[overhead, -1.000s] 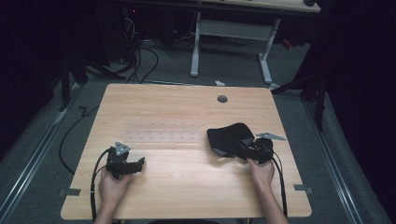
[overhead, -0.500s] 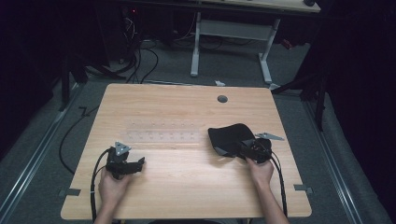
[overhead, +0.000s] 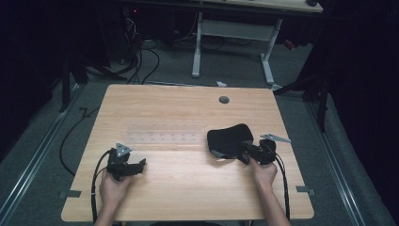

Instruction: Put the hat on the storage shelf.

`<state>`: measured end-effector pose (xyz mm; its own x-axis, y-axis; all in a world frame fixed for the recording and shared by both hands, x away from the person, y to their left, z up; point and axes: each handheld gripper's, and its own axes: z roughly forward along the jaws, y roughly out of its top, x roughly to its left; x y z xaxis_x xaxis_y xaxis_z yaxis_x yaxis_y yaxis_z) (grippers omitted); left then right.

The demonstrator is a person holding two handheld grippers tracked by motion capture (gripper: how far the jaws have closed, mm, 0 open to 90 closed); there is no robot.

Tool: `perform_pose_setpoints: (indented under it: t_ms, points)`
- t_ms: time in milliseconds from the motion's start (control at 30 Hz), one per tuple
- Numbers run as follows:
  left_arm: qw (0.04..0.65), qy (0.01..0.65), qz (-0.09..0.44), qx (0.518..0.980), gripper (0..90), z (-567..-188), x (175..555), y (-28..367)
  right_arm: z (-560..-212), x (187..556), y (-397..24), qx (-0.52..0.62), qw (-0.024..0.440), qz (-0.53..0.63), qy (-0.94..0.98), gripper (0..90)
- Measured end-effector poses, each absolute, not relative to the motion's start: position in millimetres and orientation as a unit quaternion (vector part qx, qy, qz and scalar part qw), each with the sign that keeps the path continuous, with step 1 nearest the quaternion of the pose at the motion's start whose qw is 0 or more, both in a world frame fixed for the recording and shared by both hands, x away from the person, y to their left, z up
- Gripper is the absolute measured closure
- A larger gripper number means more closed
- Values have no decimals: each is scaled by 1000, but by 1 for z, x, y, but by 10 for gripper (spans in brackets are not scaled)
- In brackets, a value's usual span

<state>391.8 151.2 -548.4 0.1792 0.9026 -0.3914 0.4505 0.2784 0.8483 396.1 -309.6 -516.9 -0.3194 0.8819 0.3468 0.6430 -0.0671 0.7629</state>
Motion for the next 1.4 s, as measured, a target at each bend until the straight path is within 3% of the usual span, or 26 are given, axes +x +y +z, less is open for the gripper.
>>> perform_pose_setpoints:
  t_ms: [633,1133,1400]
  points:
    - [527,602,214,561,199,-548,392,151,-495,375,-317,539,185,437,696,849]
    - [521,604,208,566,198,-546,389,150,-477,348,-323,528,191,442,699,850]
    - [567,569,193,564,200,-528,373,143,-471,335,-318,518,187,451,702,850]
